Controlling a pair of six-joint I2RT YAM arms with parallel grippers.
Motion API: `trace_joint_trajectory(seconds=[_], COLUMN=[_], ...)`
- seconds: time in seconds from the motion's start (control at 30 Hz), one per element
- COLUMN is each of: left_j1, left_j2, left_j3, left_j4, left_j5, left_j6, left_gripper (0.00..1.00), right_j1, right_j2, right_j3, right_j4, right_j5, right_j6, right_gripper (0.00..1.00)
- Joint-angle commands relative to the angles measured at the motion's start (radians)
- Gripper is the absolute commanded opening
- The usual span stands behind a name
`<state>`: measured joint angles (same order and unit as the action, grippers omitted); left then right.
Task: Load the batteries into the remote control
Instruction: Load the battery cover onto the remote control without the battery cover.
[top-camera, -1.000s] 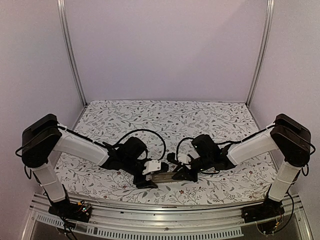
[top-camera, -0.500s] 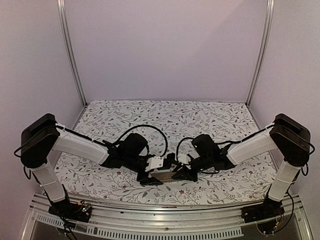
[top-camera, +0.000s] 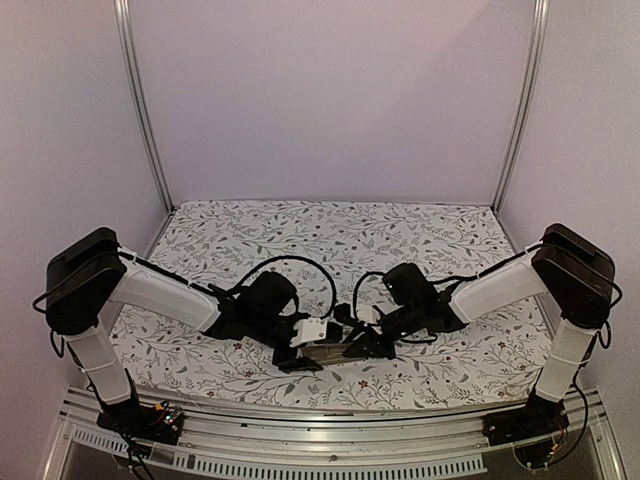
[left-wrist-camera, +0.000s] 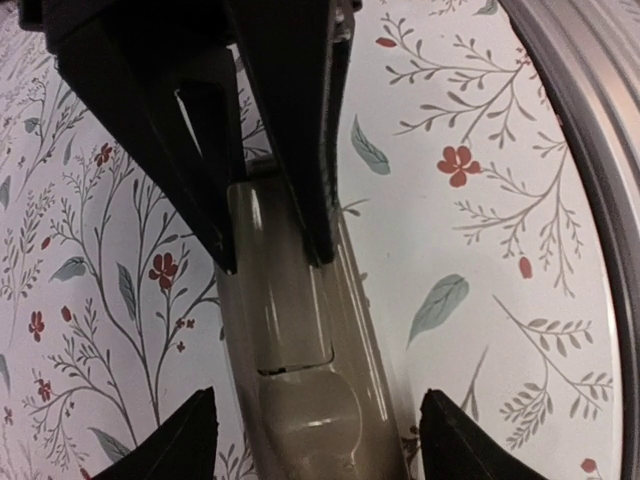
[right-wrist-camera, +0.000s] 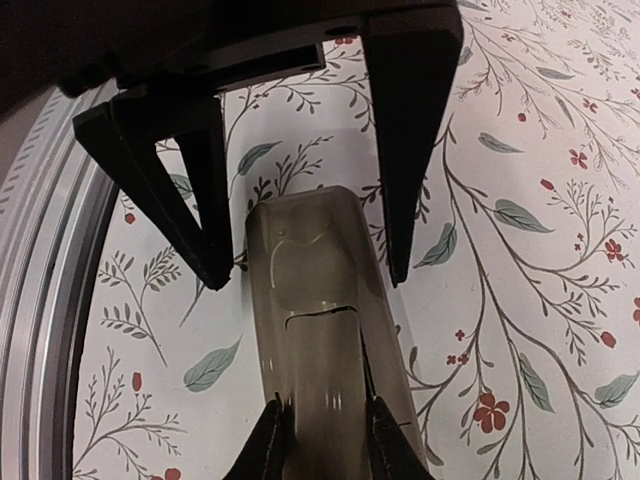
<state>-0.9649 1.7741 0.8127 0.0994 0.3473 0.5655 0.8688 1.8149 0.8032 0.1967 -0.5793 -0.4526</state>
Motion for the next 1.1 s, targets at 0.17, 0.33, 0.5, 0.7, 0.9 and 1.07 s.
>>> trace_joint_trajectory(seconds=[0.17,0.33,0.5,0.7,0.9,1.07], left_j1=[-0.008,-0.008,-0.011,-0.012,-0.018,-0.02], left_j2=[-0.037,-0.014,0.02,0.042,0.024,-0.034], left_j3=[-0.058,-0.054,-0.037,-0.024,-0.034,-0.064], left_j4=[0.08,0.067,0.044,0.036,0.057,0.14], left_j5=[-0.014,-0.029,-0.034,-0.032,-0.06,-0.052], left_j6=[0.003,0.012,0.009,0.011,0.013,-0.017], left_gripper=[0.65,0.58,0.49,0.47,0.46,0.58], right_j1=[-0.01,-0.009,-0.01,0.0,0.013,0.013], right_j2=[0.077,0.097,0.1,0.11,0.121,0.121], right_j3=[0.029,0.05,0.056,0.081,0.093,0.085], right_j4=[-0.07,-0.095,-0.098,-0.12,-0.128,-0.13], right_j5=[-0.034,-0.03,-0.029,-0.025,-0.019,-0.002], right_j6=[-0.017,-0.029,-0.029,-0.024,-0.025,-0.016], right_gripper=[0.05,0.05,0.06,0.06,0.06,0.06])
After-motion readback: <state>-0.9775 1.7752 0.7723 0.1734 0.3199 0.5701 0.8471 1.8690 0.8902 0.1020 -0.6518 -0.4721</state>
